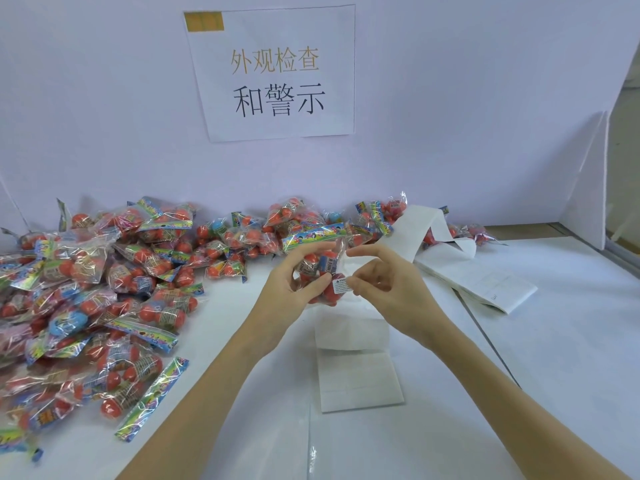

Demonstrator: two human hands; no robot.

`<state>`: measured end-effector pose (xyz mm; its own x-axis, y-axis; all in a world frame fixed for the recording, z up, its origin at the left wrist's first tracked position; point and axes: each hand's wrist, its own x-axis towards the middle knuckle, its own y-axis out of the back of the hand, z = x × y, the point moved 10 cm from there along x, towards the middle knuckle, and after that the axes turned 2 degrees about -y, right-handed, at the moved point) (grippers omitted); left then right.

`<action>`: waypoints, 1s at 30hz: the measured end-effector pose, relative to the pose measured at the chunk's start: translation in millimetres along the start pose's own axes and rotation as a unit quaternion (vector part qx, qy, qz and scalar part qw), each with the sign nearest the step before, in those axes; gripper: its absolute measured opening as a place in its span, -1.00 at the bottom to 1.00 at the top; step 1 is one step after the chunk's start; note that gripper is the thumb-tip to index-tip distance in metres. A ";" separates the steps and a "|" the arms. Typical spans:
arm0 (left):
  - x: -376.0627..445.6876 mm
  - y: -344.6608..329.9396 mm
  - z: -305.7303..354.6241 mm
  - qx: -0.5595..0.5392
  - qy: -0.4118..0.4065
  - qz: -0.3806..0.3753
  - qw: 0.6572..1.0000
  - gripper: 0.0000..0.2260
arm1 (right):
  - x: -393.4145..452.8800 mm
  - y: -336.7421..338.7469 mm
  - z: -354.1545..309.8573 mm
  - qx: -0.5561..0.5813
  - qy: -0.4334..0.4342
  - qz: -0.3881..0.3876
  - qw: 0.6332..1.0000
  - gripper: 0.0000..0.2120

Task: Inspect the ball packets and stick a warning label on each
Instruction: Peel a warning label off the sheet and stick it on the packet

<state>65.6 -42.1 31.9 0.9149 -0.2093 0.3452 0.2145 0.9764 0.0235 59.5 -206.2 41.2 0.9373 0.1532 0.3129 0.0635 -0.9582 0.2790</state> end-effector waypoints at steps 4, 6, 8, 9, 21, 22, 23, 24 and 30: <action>0.5 -1.4 -2.4 -0.010 0.002 -0.008 1.000 -0.61 | -1.3 -1.2 -0.2 -0.002 -0.002 0.000 1.000 -0.66; 0.4 -2.0 -2.6 -0.015 0.004 -0.007 1.000 -0.61 | -1.4 -1.1 -0.9 -0.010 -0.002 0.001 1.000 -0.65; 0.5 -2.1 -3.1 -0.017 0.005 -0.007 1.000 -0.62 | -1.5 -0.7 -1.4 -0.010 -0.003 0.002 1.000 -0.66; 0.5 -2.4 -3.2 -0.017 0.005 -0.007 1.000 -0.62 | -1.7 -0.6 -1.3 -0.009 -0.003 0.003 1.000 -0.66; -0.4 -2.7 4.5 0.015 -0.026 -0.009 1.000 -0.50 | -1.5 4.5 1.8 -0.127 0.025 0.029 0.991 -0.61; 0.0 -1.1 4.7 0.008 -0.026 -0.005 1.000 -0.47 | -0.1 7.5 5.3 -0.138 0.009 0.036 0.990 -0.66; 0.5 0.3 4.5 -0.002 -0.024 -0.003 1.000 -0.43 | 1.2 11.3 10.0 -0.125 -0.019 0.042 0.991 -0.73; 0.9 1.0 3.9 -0.014 -0.021 -0.004 1.000 -0.39 | 1.9 13.9 16.5 -0.092 -0.053 0.044 0.993 -0.80; -1.0 -4.3 1.7 -0.048 -0.015 -0.028 0.998 -0.32 | -3.9 -15.3 25.3 0.114 -0.145 -0.057 0.981 -0.73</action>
<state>63.2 -46.1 33.1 0.8905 -0.2601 0.3732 0.2981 0.9534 -0.0467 63.6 -198.3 12.8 0.9757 0.2190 0.0117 0.2175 -0.9731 0.0766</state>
